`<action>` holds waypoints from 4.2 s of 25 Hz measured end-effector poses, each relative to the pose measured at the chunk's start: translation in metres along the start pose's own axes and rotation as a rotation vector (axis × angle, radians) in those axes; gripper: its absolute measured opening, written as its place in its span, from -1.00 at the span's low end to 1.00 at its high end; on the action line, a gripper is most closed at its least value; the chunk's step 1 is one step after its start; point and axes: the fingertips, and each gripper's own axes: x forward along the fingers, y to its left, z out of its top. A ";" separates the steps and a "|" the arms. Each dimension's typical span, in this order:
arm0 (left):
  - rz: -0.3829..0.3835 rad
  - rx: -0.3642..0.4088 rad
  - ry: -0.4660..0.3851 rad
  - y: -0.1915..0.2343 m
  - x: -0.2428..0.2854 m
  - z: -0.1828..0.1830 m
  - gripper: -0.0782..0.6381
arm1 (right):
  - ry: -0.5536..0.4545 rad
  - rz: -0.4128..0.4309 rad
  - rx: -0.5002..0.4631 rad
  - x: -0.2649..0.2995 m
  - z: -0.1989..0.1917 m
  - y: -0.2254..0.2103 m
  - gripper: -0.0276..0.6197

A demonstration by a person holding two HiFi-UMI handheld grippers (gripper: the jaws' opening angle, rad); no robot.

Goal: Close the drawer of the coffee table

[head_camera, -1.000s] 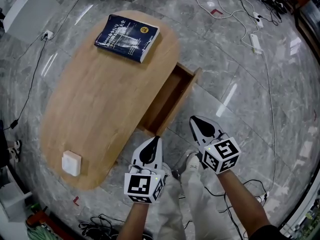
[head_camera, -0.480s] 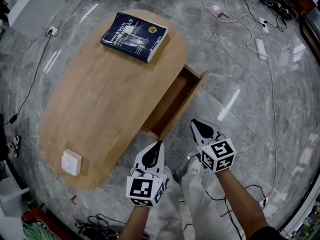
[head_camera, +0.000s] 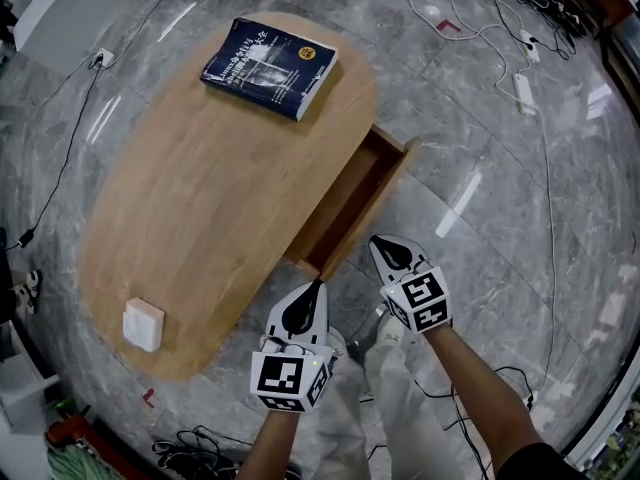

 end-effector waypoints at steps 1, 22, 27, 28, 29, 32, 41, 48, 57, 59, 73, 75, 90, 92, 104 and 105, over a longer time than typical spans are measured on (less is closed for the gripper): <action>0.001 -0.002 0.001 0.001 0.000 0.000 -0.78 | 0.015 0.008 -0.014 0.004 -0.004 0.003 -0.88; 0.035 -0.021 0.021 0.017 -0.004 -0.011 -0.78 | 0.154 0.033 -0.129 0.043 -0.045 0.008 -0.88; 0.042 -0.025 0.018 0.016 -0.007 -0.012 -0.78 | 0.146 0.051 -0.139 0.045 -0.042 0.012 -0.88; 0.044 -0.026 0.019 0.017 -0.007 -0.013 -0.78 | 0.144 0.051 -0.141 0.046 -0.042 0.012 -0.88; 0.045 -0.026 0.019 0.017 -0.007 -0.014 -0.78 | 0.143 0.050 -0.144 0.046 -0.043 0.011 -0.88; 0.048 -0.027 0.021 0.016 -0.008 -0.015 -0.78 | 0.152 0.044 -0.157 0.046 -0.046 0.009 -0.88; 0.063 -0.063 0.018 0.016 -0.009 -0.015 -0.78 | 0.130 0.060 -0.154 0.046 -0.032 0.014 -0.88; 0.077 -0.063 0.010 0.021 -0.012 -0.011 -0.78 | 0.142 0.052 -0.169 0.054 -0.025 0.013 -0.88; 0.102 -0.079 0.002 0.032 -0.021 -0.012 -0.78 | 0.139 0.059 -0.183 0.071 -0.010 0.020 -0.88; 0.106 -0.083 -0.001 0.034 -0.022 -0.012 -0.78 | 0.146 0.058 -0.188 0.074 -0.007 0.021 -0.88; 0.160 -0.113 -0.020 0.054 -0.033 -0.010 -0.78 | 0.153 0.074 -0.196 0.098 0.010 0.029 -0.88; 0.167 -0.119 -0.023 0.056 -0.034 -0.010 -0.78 | 0.149 0.075 -0.195 0.101 0.015 0.030 -0.88; 0.210 -0.151 -0.043 0.071 -0.046 -0.007 -0.78 | 0.150 0.079 -0.206 0.117 0.028 0.034 -0.88; 0.220 -0.156 -0.044 0.074 -0.048 -0.008 -0.78 | 0.148 0.079 -0.204 0.118 0.031 0.035 -0.88; 0.235 -0.163 -0.039 0.079 -0.051 -0.011 -0.78 | 0.144 0.090 -0.183 0.119 0.030 0.034 -0.88; 0.235 -0.162 -0.037 0.078 -0.052 -0.012 -0.78 | 0.148 0.087 -0.182 0.118 0.029 0.034 -0.88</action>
